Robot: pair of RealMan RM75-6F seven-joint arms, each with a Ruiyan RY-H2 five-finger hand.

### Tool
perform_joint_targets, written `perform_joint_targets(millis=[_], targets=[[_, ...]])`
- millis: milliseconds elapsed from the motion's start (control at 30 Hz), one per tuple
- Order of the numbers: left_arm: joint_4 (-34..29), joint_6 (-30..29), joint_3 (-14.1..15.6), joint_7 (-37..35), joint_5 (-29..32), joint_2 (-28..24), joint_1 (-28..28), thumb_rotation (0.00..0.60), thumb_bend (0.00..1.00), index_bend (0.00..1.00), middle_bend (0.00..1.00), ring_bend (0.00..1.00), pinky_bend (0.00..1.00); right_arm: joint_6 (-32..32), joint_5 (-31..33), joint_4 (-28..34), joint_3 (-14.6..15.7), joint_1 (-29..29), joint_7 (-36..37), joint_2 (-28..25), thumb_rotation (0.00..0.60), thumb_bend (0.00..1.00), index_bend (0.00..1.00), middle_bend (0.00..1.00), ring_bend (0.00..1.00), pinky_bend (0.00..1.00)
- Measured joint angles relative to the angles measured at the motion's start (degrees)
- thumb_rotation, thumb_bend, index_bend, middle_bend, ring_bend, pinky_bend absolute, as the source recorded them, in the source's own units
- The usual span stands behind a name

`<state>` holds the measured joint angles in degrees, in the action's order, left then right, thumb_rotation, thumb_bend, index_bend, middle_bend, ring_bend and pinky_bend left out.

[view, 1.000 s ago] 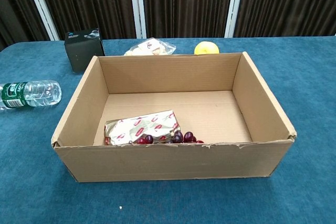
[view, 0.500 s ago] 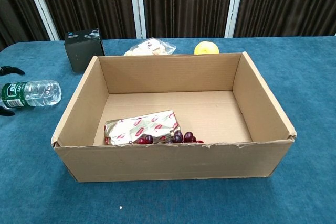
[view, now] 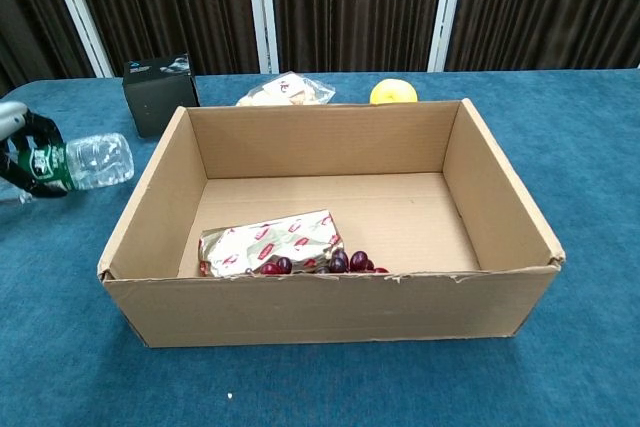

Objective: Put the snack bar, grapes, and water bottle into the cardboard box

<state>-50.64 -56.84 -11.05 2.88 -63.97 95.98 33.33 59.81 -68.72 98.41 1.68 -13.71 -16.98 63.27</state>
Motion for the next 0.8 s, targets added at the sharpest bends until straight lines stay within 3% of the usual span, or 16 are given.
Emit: perform_joint_targets(millis=[267, 500, 667, 800], targets=[[-8.1, -13.6, -1.4, -5.8, -5.3, -4.7, -3.4, 0.6, 0.71, 0.88, 0.68, 0.66, 0.67, 1.0, -1.6, 0.6, 0.5, 0.4, 0.7, -0.6, 0.6, 0.01, 0.0, 0.0, 0.0, 0.0], [-25.9, -23.4, -3.6, -8.2, -9.9, -14.8, -7.0, 0.6, 0.71, 0.89, 0.67, 0.66, 0.67, 0.8, -3.1, 1.1, 1.0, 0.4, 1.9, -1.0, 0.6, 0.01, 0.0, 0.0, 0.0, 0.0], [-40.1, -24.9, -5.0, -5.2, -12.7, -20.2, -6.6, 0.6, 0.71, 0.89, 0.67, 0.66, 0.67, 0.9, -4.6, 1.5, 1.2, 0.4, 3.7, -1.8, 0.6, 0.01, 0.0, 0.0, 0.0, 0.0], [-49.7, -21.8, -5.8, 2.6, -13.6, -21.7, -3.5, 0.6, 0.7, 0.9, 0.68, 0.66, 0.67, 2.1, -5.7, 1.9, 1.1, 0.8, 5.6, -2.9, 0.6, 0.01, 0.0, 0.0, 0.0, 0.0]])
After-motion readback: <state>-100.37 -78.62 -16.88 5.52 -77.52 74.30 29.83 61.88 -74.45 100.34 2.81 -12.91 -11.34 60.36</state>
